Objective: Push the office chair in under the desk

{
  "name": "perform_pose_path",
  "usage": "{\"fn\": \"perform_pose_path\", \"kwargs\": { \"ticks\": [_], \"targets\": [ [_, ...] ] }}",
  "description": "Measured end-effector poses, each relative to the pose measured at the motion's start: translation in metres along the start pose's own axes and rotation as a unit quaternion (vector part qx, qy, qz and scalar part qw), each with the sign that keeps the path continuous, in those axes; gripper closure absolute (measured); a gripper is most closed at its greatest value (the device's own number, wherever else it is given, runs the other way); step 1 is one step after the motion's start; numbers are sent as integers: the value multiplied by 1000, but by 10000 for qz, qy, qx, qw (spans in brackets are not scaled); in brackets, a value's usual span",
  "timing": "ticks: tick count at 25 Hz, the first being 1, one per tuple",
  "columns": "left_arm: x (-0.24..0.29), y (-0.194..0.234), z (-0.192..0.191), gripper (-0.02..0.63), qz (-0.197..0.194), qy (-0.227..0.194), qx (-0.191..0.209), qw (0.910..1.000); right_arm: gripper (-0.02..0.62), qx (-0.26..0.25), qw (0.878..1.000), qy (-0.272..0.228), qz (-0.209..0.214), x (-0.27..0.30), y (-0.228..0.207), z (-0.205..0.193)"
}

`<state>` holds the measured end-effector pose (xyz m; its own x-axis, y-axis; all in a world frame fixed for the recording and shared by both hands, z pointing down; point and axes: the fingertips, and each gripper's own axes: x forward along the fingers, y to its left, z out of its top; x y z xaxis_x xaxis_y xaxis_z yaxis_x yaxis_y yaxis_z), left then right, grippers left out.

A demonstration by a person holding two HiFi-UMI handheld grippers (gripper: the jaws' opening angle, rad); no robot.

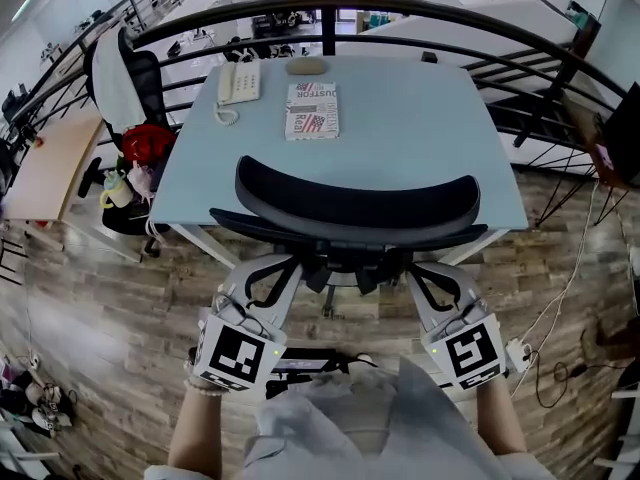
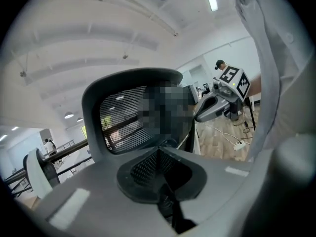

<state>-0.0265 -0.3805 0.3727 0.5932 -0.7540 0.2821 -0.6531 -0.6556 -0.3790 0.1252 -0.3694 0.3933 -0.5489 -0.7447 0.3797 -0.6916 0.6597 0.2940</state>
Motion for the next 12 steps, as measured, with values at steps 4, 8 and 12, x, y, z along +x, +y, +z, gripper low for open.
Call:
{"fn": "perform_pose_path", "kwargs": {
  "ticks": [4,8,12],
  "targets": [
    [1,-4,-1,601,-34,1,-96,9999,588,249,9997,-58,-66,1,-1,3],
    [5,-11,-1,601,-121,-17,-23,9999,588,368,9993,-94,-76,3,0,2],
    [5,-13,-1,601,-144,-5,-48,9999,588,440,9990,-64,-101,2,-1,2]
  ]
}}
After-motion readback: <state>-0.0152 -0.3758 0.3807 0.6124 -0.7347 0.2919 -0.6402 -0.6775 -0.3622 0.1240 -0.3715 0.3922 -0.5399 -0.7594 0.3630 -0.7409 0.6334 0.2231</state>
